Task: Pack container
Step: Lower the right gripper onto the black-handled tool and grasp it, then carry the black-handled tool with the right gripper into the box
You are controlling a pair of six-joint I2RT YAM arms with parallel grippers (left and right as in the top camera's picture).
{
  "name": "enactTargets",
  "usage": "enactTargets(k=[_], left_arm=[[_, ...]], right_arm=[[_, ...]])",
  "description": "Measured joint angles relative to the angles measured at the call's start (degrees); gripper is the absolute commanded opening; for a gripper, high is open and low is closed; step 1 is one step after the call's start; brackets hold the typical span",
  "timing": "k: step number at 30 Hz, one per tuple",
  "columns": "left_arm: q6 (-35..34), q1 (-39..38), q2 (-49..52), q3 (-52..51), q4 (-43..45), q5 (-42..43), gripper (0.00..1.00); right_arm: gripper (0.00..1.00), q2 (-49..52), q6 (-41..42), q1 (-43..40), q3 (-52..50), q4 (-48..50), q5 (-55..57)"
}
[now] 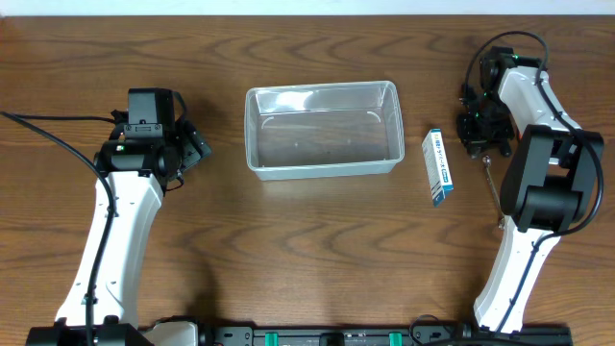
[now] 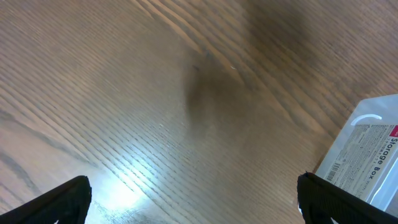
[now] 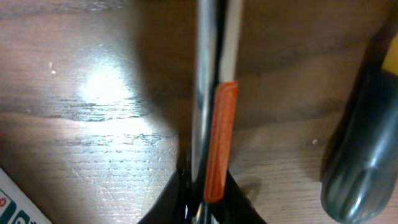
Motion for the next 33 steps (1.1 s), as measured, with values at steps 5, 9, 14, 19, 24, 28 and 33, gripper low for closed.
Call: enactTargets(k=[5,9,14,19,24,28,33], left_arm=[[0.0,0.0,0.0,0.0,0.0,0.0,0.98],[0.0,0.0,0.0,0.0,0.0,0.0,0.98],[0.0,0.0,0.0,0.0,0.0,0.0,0.98],[0.0,0.0,0.0,0.0,0.0,0.0,0.98],[0.0,0.0,0.0,0.0,0.0,0.0,0.98],[0.0,0.0,0.0,0.0,0.0,0.0,0.98],[0.0,0.0,0.0,0.0,0.0,0.0,0.98]], right_arm=[[0.02,0.0,-0.1,0.0,0.0,0.0,0.0],[0.01,0.0,-0.1,0.0,0.0,0.0,0.0],[0.01,-0.2,-0.1,0.1,1.8,-0.3,0.0],[0.01,-3.1,-0.1,1.0,9.0,-2.1,0.0],[0.01,-9.0,-0.2,3.7,17.6,-5.9,0.1],[0.01,-13.8,-2.1,7.9,23.1,-8.3,-0.7],[0.01,-18.8,-6.8,15.6,24.7,-8.7,-4.5]])
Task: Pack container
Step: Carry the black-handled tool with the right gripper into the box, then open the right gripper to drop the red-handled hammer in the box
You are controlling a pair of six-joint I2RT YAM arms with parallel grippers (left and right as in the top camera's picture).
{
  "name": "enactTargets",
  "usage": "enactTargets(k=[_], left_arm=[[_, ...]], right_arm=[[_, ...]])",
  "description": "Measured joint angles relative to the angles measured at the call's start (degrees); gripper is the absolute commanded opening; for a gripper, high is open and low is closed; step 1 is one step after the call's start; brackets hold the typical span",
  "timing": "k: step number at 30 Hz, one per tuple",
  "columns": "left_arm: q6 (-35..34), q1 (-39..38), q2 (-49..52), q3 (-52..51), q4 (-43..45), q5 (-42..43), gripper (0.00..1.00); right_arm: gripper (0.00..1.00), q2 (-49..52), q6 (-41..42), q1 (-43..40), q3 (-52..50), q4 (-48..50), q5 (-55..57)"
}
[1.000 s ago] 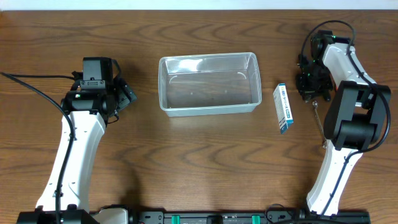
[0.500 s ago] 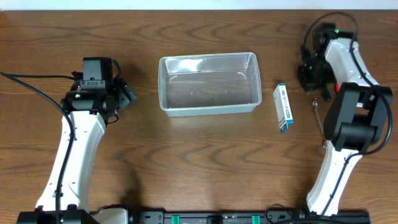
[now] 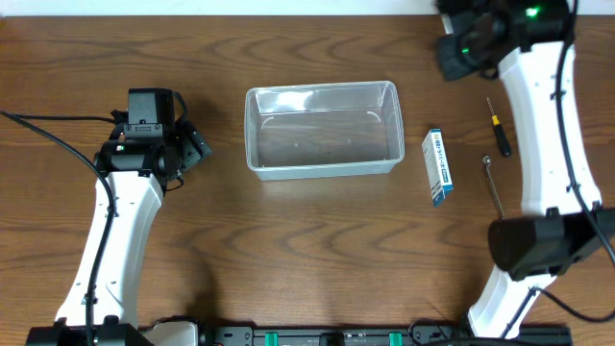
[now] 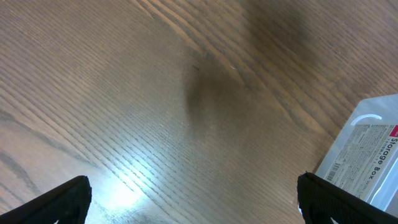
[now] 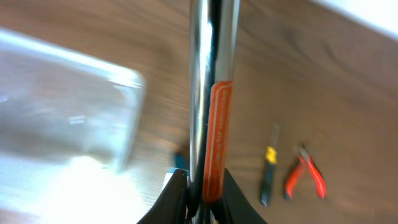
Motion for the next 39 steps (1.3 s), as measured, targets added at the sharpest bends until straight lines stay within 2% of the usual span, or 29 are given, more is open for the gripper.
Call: enactTargets(k=[5,10,14,18,30,39], left_arm=[[0.0,0.0,0.0,0.0,0.0,0.0,0.98],[0.0,0.0,0.0,0.0,0.0,0.0,0.98],[0.0,0.0,0.0,0.0,0.0,0.0,0.98],[0.0,0.0,0.0,0.0,0.0,0.0,0.98],[0.0,0.0,0.0,0.0,0.0,0.0,0.98],[0.0,0.0,0.0,0.0,0.0,0.0,0.98]], right_arm=[[0.01,-2.1,-6.6,7.2,0.2,-3.9,-3.3],[0.01,-2.1,-16.8,12.5,-0.5,-7.9,-5.4],[0.01,-2.1,-25.1,15.0,-4.1,-6.8,-8.3],[0.01,-2.1,-30.1,16.0,-10.2,-2.7,-10.0],[0.01,-2.1,-33.4,16.0,-29.7,15.2,-10.7],[0.01,-2.1,-33.5,16.0,-38.3,21.9,-10.7]])
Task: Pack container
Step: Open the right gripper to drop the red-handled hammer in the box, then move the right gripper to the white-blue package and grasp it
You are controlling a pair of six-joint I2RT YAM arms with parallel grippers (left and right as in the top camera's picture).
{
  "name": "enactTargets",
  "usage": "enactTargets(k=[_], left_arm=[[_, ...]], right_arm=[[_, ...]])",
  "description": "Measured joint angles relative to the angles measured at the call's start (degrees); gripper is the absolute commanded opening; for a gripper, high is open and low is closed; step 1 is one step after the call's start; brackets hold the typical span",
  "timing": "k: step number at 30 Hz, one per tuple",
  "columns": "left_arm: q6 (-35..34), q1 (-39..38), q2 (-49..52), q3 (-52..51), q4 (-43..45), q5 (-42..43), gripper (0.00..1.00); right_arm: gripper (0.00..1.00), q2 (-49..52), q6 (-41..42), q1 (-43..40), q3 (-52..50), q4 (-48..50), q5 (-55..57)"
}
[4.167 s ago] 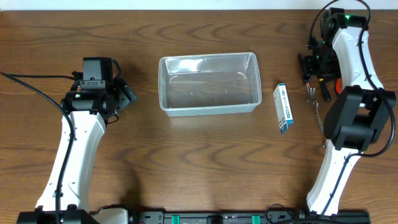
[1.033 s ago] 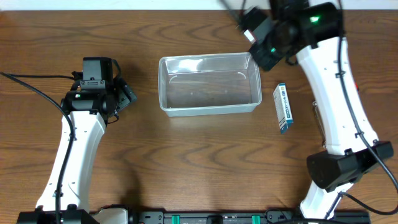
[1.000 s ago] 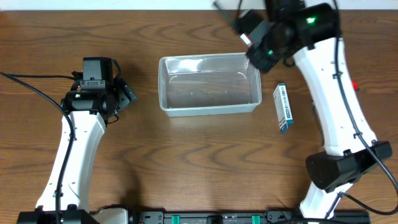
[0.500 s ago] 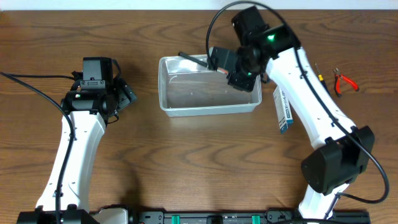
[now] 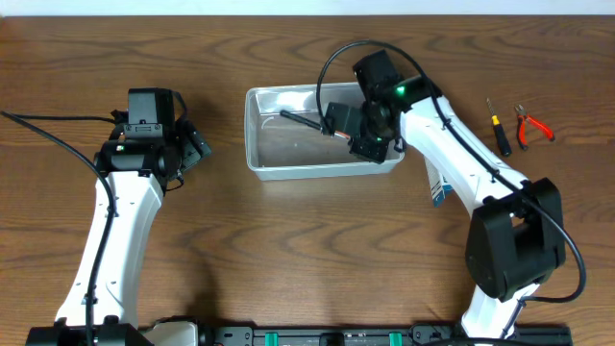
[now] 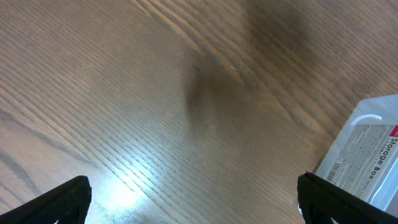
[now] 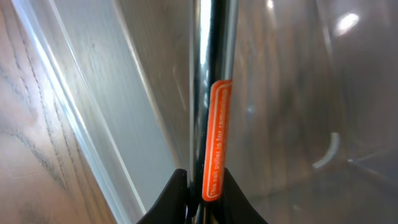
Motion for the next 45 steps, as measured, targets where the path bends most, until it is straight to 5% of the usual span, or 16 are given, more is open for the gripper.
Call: enactTargets(k=[20,27,40,45], left_arm=[[0.0,0.0,0.0,0.0,0.0,0.0,0.98],[0.0,0.0,0.0,0.0,0.0,0.0,0.98],[0.0,0.0,0.0,0.0,0.0,0.0,0.98],[0.0,0.0,0.0,0.0,0.0,0.0,0.98]], right_arm=[[0.09,0.0,0.3,0.0,-2.5,4.5,0.0],[0.41,0.0,0.9,0.0,-2.5,4.2,-0.1],[0.59,0.0,1.1,0.0,-2.5,4.2,0.0],[0.64,0.0,7.4,0.0,-1.2,3.0,3.7]])
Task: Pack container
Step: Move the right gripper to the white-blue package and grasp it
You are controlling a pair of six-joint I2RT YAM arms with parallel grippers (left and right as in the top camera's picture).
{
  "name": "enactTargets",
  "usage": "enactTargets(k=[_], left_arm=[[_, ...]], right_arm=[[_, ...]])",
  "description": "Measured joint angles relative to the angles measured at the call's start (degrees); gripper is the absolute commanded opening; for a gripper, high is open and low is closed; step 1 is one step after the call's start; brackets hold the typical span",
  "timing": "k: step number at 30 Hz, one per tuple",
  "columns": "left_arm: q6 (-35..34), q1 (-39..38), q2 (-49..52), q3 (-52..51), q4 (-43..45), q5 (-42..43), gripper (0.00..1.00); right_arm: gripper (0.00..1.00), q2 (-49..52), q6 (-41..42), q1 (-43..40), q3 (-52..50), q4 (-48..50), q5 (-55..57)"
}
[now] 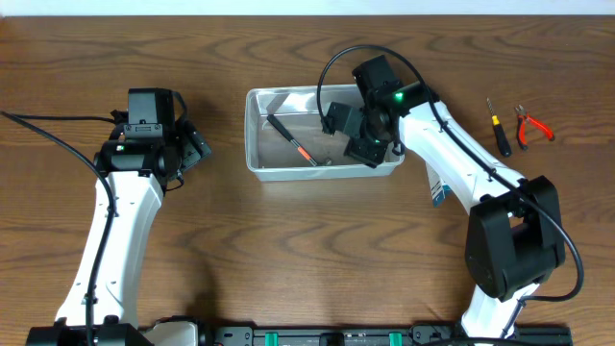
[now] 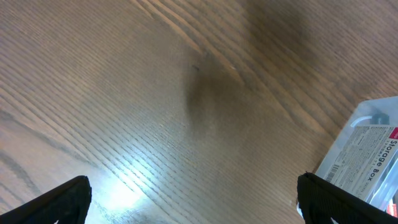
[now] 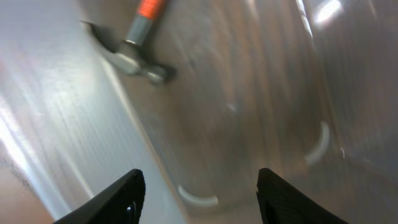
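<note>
A clear plastic container (image 1: 389, 93) stands mid-table. In it lies a slim metal tool with an orange band (image 1: 293, 141), slanting across the left half; the right wrist view shows its metal end (image 3: 138, 61) on the container floor. My right gripper (image 1: 347, 134) hangs over the container's right half, open and empty (image 3: 202, 193). To the left of the container, my left gripper (image 1: 196, 145) is open over bare wood (image 2: 196, 205). The container's labelled corner (image 2: 372, 155) shows at that view's right edge.
A blue-and-white box (image 1: 438, 178) lies just right of the container, partly under my right arm. A small screwdriver (image 1: 498, 130) and red pliers (image 1: 533, 124) lie at the far right. Wooden table (image 1: 288, 240) all around.
My right gripper was shut on the metal tool over the container. Now it is open, and the tool lies on the container floor. The left arm has not moved.
My right gripper was shut on the metal tool low at the table's right side. Then it held the tool up near the back right. Then the tool was over the container, and now it lies inside, let go. My left gripper stayed open throughout.
</note>
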Motion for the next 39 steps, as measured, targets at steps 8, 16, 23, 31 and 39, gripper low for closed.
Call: enactTargets(k=[8,16,23,31,39], left_arm=[[0.0,0.0,0.0,0.0,0.0,0.0,0.98],[0.0,0.0,0.1,0.0,0.0,0.0,0.98],[0.0,0.0,0.1,0.0,0.0,0.0,0.98],[0.0,0.0,0.1,0.0,0.0,0.0,0.98],[0.0,0.0,0.1,0.0,0.0,0.0,0.98]], right_arm=[[0.69,-0.1,24.7,-2.7,22.0,-21.2,11.6],[0.67,-1.8,37.1,-14.0,35.3,-37.8,12.7],[0.69,-1.7,39.5,-19.7,30.9,-36.6,10.8],[0.85,-1.6,40.2,-20.4,17.3,-27.8,9.7],[0.8,-1.5,39.7,-20.4,9.9,-22.6,9.5]])
